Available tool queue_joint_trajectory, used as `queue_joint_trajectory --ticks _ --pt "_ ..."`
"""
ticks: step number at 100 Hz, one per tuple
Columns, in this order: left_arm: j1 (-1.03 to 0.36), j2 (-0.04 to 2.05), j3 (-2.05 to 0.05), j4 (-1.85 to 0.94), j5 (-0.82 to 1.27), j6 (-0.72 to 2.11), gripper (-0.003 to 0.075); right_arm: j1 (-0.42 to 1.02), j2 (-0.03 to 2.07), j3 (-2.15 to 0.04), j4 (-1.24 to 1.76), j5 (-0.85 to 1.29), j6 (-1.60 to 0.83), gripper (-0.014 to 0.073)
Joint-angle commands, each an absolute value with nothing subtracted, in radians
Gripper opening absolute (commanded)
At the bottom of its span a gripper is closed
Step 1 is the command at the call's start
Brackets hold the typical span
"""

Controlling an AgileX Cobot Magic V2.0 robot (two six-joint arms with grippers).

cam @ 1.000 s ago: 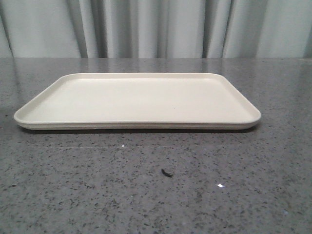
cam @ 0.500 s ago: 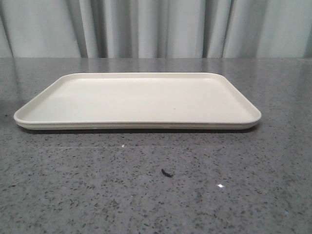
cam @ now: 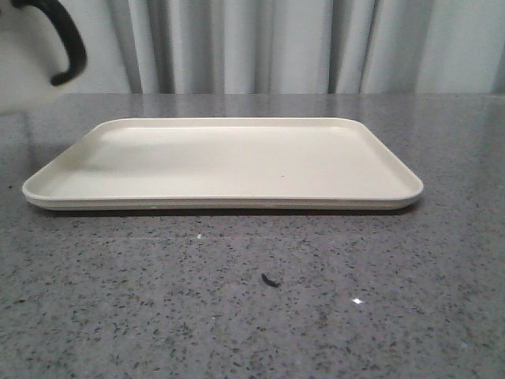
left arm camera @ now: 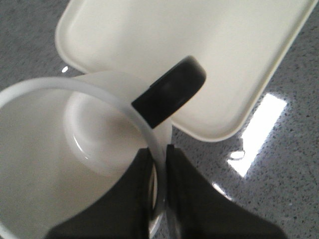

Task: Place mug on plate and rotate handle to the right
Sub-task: 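Lower the mug onto the tray and open the left gripper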

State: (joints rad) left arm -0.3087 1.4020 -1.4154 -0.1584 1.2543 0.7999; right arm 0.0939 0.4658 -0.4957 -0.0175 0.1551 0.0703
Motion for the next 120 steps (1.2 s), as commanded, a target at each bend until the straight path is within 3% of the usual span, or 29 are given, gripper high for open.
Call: queue_joint_trajectory --ticks 1,44,78,87,104,111,120 --pt "-0.375 1.422 -1.482 -0.165 1.221 0.809 -0.0019 0.091 0.476 -0.524 -0.020 0.068 0.070 -0.0089" --pt "-0.639 1.663 -1.677 -0.132 1.240 0.815 -0.0019 0.091 0.476 -0.524 -0.020 0.052 0.070 -0.0089" --pt "-0.667 1.714 -1.715 -0.121 1.264 0.811 -0.0009 0.091 0.476 -0.524 -0.020 0.042 0.070 -0.0089" --pt "-0.667 1.714 -1.715 -0.121 1.264 0.811 0.0088 0.091 0.476 -0.524 -0.020 0.042 0.070 -0.0089" --pt "-0.667 1.714 -1.715 -0.117 1.261 0.807 0.0404 0.091 0.476 -0.524 -0.020 0.040 0.070 -0.0089" --pt "-0.667 1.714 -1.718 -0.110 1.263 0.804 0.0445 0.091 0.476 -0.524 -0.020 0.040 0.070 -0.0089" --pt "-0.667 1.704 -1.740 -0.095 1.263 0.768 0.0443 0.091 0.476 -0.524 -0.020 0.040 0.070 -0.0089"
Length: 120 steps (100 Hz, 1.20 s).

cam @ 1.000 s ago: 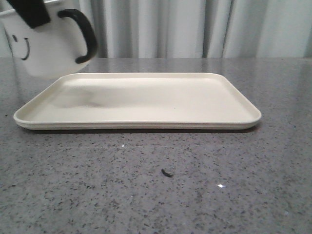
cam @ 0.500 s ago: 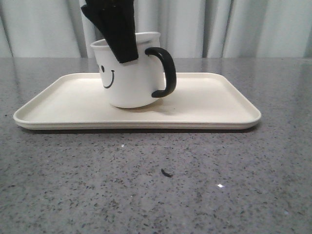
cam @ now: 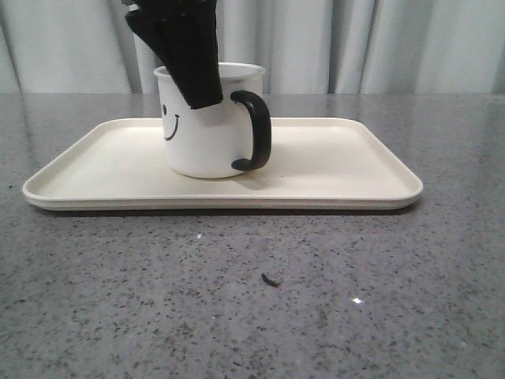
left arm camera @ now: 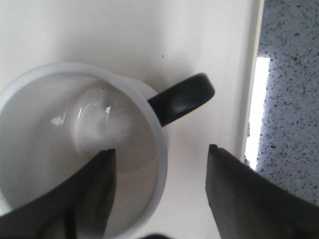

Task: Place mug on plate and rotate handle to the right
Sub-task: 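Lower the mug onto the tray and open the left gripper, then move the right gripper down over the mug rim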

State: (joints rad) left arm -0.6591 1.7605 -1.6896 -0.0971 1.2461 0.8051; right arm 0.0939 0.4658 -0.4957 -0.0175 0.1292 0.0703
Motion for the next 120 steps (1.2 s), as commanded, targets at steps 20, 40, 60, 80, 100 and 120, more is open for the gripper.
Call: queue_joint_trajectory --ticks 20,40,60,80,100,120 --pt "-0.631 1.608 -1.777 -0.093 1.258 0.642 0.0439 0.091 0.476 -0.526 -0.020 0.051 0.070 -0.0089" --pt "-0.510 1.470 -1.732 -0.101 1.215 0.534 0.0323 0.091 0.476 -0.568 -0.021 0.121 0.066 -0.0088" --pt "-0.365 1.288 -1.548 -0.133 1.097 0.514 0.0314 0.092 0.501 -0.627 -0.021 0.265 0.066 -0.0086" --pt "-0.290 1.102 -1.324 -0.171 0.909 0.462 0.0314 0.119 0.610 -0.720 -0.018 0.395 0.066 -0.0011" --pt "-0.288 0.959 -1.136 -0.171 0.748 0.432 0.0314 0.242 0.775 -0.829 -0.011 0.487 0.066 0.0119" --pt "-0.288 0.853 -0.973 -0.173 0.643 0.385 0.0314 0.357 0.967 -0.955 0.006 0.545 0.066 0.0349"
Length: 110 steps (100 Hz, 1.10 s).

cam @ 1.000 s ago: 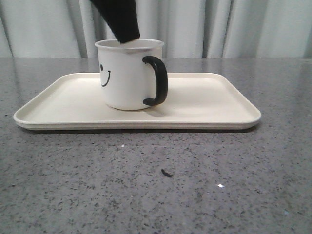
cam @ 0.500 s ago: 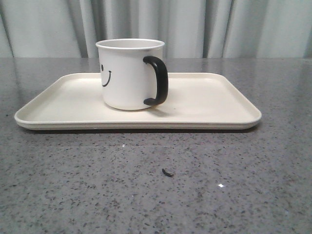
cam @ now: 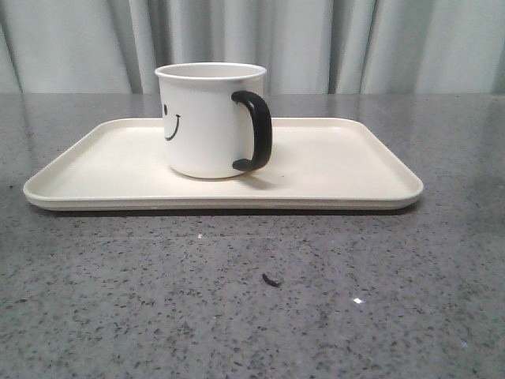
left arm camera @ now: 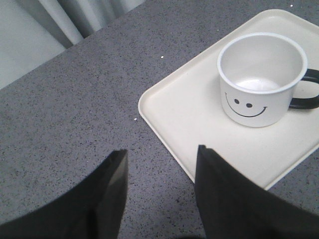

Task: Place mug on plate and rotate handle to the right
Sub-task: 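Move the right gripper down over the mug rim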

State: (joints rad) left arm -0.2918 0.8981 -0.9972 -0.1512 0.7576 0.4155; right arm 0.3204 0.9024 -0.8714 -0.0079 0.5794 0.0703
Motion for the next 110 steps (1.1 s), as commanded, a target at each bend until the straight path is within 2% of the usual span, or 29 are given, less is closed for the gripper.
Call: queue_joint_trajectory --ticks 1,8,13,64,110 --pt "-0.288 0.851 -0.969 -0.176 0.639 0.385 0.0314 0.363 0.974 -0.966 0.011 0.551 0.066 0.0366" --pt "-0.288 0.826 -0.934 -0.199 0.620 0.385 0.0314 0.387 1.043 -1.026 0.041 0.587 0.066 0.0432" --pt "-0.288 0.814 -0.916 -0.219 0.611 0.385 0.0314 0.403 1.093 -1.073 0.050 0.617 0.066 0.0444" --pt "-0.288 0.805 -0.898 -0.240 0.601 0.385 0.0314 0.554 1.571 -1.596 0.066 0.962 0.112 0.0444" --pt "-0.288 0.805 -0.898 -0.240 0.601 0.385 0.0314 0.601 1.791 -1.825 0.074 1.057 0.190 0.0442"
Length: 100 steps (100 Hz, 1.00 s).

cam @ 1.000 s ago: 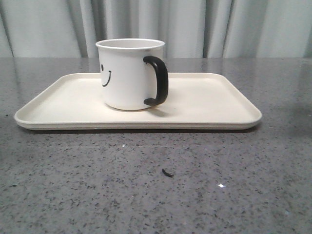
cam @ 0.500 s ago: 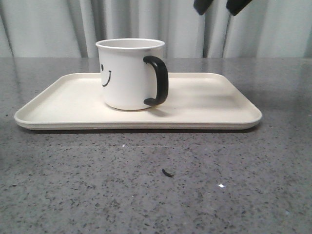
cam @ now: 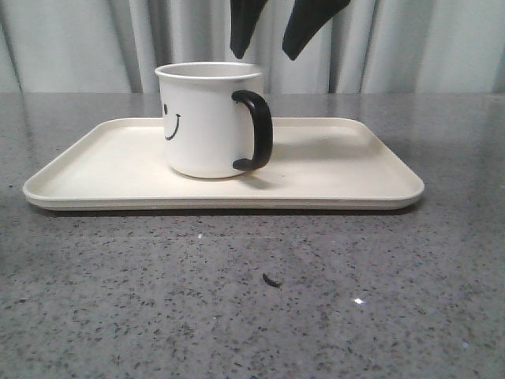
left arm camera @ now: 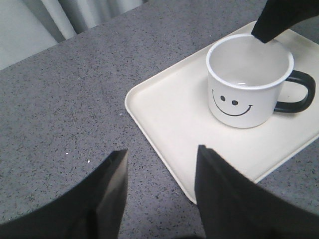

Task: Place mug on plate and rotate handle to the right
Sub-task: 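Move the right gripper down over the mug rim, then grip the mug rim with the right gripper and rotate the mug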

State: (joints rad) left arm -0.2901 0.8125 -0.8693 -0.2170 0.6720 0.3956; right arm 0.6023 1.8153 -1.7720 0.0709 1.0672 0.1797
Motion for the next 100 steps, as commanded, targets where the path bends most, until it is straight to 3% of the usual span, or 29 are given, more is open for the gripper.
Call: queue_joint_trajectory --ticks 1,19,42,50,75,100 --pt "-0.288 0.805 -0.898 -0.240 0.601 0.385 0.0314 0.601 1.793 -1.829 0.076 1.059 0.190 0.0441" --pt "-0.288 0.805 -0.898 -0.240 0.601 0.385 0.0314 0.601 1.823 -1.840 0.078 1.081 0.198 0.0314" --pt "-0.288 0.805 -0.898 -0.240 0.601 0.385 0.0314 0.601 1.823 -1.840 0.078 1.088 0.204 -0.0006" --pt "-0.288 0.805 -0.898 -0.240 0.601 0.385 0.0314 0.601 1.823 -1.840 0.078 1.088 0.204 -0.0078" --pt "-0.288 0.805 -0.898 -0.240 0.596 0.385 0.0314 0.600 1.823 -1.866 0.072 1.127 0.190 -0.0097" --pt "-0.288 0.805 -0.898 -0.240 0.595 0.385 0.0314 0.599 1.823 -1.971 0.095 1.259 -0.045 -0.0097"
